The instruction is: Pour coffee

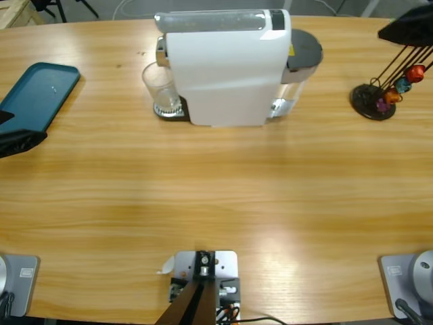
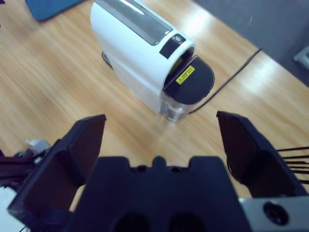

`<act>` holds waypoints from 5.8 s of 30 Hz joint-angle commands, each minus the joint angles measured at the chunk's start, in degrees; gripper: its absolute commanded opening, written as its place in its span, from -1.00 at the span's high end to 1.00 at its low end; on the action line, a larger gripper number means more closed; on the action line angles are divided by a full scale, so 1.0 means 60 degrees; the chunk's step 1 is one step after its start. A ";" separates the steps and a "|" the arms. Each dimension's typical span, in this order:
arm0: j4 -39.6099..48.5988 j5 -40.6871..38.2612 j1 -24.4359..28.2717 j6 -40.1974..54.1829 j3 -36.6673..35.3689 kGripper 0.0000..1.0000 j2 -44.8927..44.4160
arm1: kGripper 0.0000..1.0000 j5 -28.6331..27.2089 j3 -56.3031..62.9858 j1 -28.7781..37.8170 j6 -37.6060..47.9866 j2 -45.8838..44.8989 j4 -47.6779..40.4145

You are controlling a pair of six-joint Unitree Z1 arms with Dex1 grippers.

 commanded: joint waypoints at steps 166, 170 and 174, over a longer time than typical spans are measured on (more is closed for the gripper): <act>-0.8469 0.1892 0.4107 -0.0583 0.2588 0.03 0.5370 | -1.00 -0.1002 0.6565 0.0123 0.0137 -0.1083 -0.4954; -0.9035 0.1895 0.5033 -0.0823 0.2574 0.03 0.6131 | -1.00 -0.1002 0.6565 0.0123 0.0137 -0.1065 -0.4954; -0.9975 0.1898 0.5519 -0.0837 0.2582 0.03 0.7022 | -1.00 -0.1002 0.6565 0.0123 0.0140 -0.1036 -0.4954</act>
